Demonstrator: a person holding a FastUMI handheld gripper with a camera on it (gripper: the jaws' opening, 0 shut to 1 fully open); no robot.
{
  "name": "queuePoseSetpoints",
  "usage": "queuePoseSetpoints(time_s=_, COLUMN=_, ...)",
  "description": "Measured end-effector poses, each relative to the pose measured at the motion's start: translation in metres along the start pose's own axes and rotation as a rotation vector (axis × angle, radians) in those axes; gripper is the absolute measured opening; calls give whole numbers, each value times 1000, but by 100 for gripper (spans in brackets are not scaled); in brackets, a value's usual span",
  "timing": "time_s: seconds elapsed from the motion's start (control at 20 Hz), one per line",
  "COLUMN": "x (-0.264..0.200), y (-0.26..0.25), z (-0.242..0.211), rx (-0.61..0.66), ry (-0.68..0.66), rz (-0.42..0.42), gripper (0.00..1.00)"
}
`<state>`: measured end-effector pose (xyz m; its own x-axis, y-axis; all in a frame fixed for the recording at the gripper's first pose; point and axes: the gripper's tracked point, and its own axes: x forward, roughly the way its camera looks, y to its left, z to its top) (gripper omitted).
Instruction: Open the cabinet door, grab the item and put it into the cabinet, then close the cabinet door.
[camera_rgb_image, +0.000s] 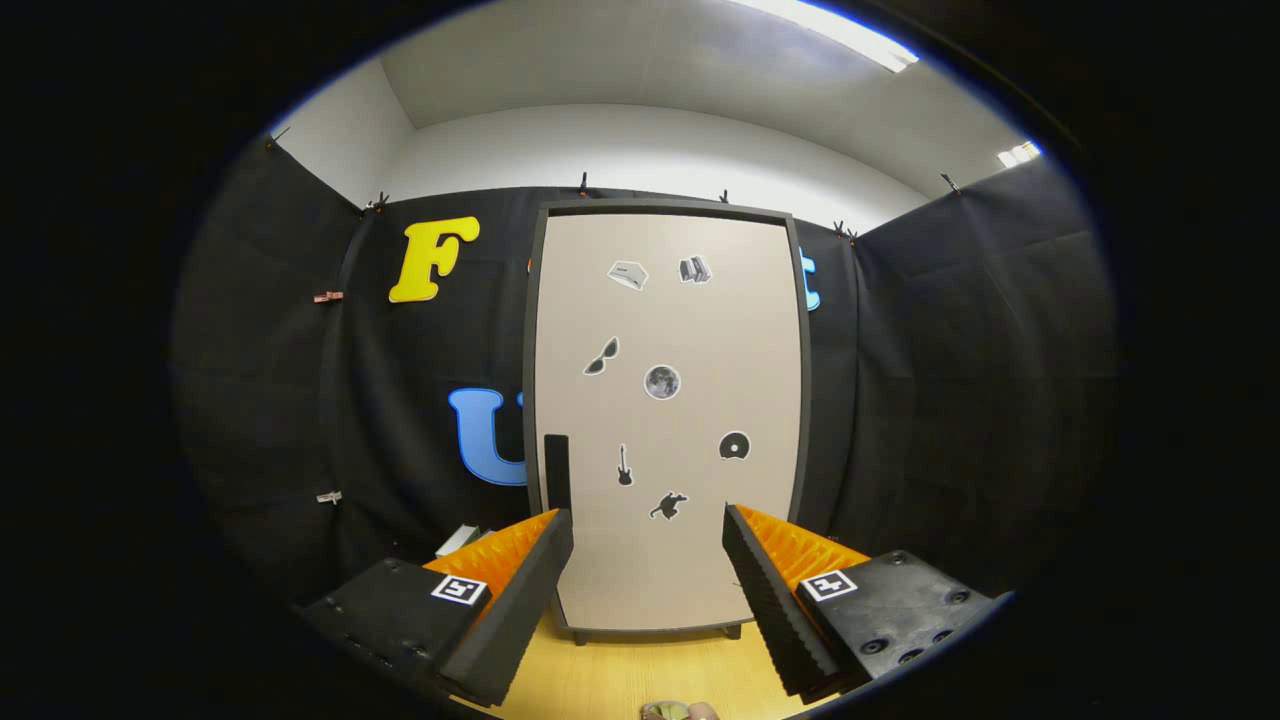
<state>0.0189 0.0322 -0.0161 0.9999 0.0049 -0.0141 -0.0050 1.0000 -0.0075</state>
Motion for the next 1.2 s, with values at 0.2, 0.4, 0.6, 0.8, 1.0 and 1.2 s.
queuePoseSetpoints(time_s=0.2, x=23, y=12, z=-6, rx=-8, ry=11, rz=35, gripper=98)
queuePoseSetpoints(time_s=0.4, x=58, y=38, z=-23, rx=2, ry=25, rz=116, gripper=98)
queuePoseSetpoints(time_s=0.6, x=102, y=64, z=-47, rx=-17, ry=63, rz=179, gripper=98)
queuePoseSetpoints(time_s=0.8, x=138, y=90, z=-68, rx=-11, ry=81, rz=214, gripper=98)
queuePoseSetpoints(time_s=1.0, x=170, y=93, z=-69, rx=-16, ry=46, rz=163, gripper=98)
queuePoseSetpoints(time_s=1.2, x=200, y=93, z=-67, rx=25, ry=31, rz=136, gripper=97)
